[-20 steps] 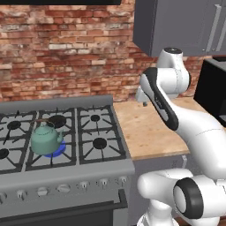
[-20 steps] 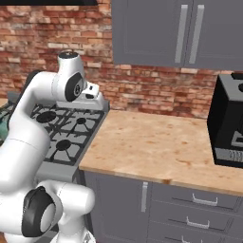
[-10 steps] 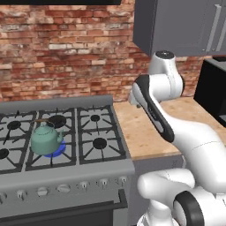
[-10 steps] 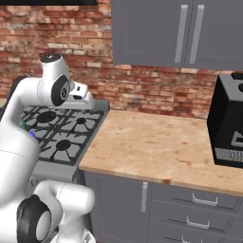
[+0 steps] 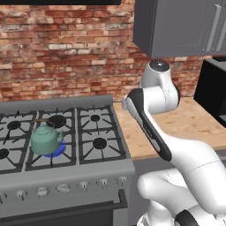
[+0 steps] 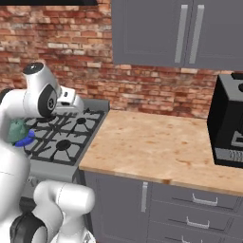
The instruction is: The kettle is done boiling. Turn off the stove, then wait for 300 timesteps before moving the kettle to the dining table.
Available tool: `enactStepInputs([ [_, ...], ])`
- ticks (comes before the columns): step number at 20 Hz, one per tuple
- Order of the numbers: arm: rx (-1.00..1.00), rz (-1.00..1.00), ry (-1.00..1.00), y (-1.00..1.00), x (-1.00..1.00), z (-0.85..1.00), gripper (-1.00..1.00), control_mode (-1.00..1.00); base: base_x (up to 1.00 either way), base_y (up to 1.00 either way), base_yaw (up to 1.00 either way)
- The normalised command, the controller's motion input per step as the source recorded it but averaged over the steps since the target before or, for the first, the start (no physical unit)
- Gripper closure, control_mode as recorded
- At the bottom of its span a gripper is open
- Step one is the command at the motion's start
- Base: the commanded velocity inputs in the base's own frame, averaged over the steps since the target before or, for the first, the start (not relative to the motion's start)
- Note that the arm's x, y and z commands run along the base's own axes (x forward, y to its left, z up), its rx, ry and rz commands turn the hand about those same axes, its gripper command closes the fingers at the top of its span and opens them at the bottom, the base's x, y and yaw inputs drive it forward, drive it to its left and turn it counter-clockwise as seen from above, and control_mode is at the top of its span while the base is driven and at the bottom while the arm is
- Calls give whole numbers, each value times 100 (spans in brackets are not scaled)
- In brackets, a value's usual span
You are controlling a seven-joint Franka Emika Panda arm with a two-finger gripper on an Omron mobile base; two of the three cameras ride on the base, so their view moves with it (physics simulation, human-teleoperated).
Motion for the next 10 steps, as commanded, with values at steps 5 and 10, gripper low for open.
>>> enactStepInputs([
  [5, 0, 0, -3, 10, -12, -6, -100, -100, 0, 0, 0],
  [10, 0, 0, -2, 10, -14, -25, -100, -100, 0, 0, 0],
])
